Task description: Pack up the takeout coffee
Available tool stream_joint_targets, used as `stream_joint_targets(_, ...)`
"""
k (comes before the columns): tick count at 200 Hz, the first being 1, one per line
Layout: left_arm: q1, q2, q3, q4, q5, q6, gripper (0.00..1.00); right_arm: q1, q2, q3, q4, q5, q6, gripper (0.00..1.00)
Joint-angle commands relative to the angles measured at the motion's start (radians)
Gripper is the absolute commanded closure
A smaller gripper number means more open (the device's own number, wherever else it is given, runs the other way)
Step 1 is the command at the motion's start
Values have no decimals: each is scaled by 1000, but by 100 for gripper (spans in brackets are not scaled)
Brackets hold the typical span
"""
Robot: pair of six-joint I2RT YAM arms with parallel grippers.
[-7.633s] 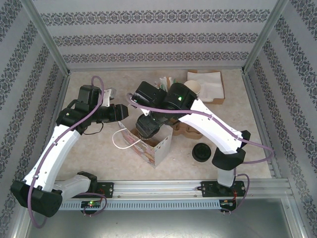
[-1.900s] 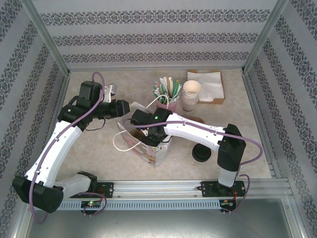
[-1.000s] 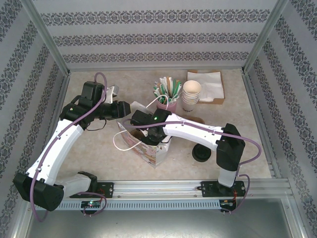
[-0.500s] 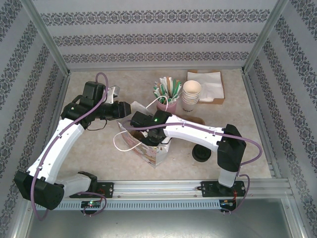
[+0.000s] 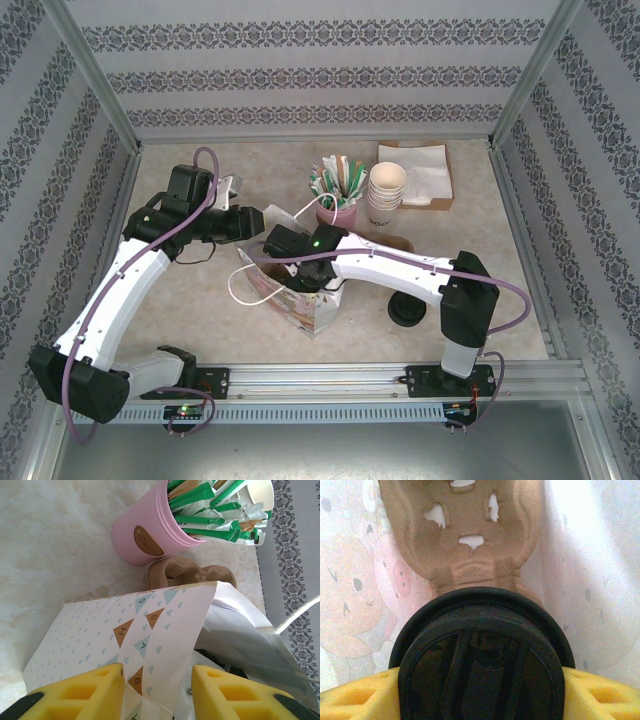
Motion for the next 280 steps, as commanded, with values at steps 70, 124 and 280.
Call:
stream_joint_targets(70, -15, 0, 10, -37, 0, 23, 60, 23, 262, -259, 50, -161, 46, 44)
stream_joint_targets(124, -17, -9, 4, -36, -2, 20, 60, 22, 223, -230, -2, -93, 48, 44)
stream_joint_targets(280, -23, -7, 0, -83, -57, 43, 60, -16, 21, -74, -117, 12, 41, 33)
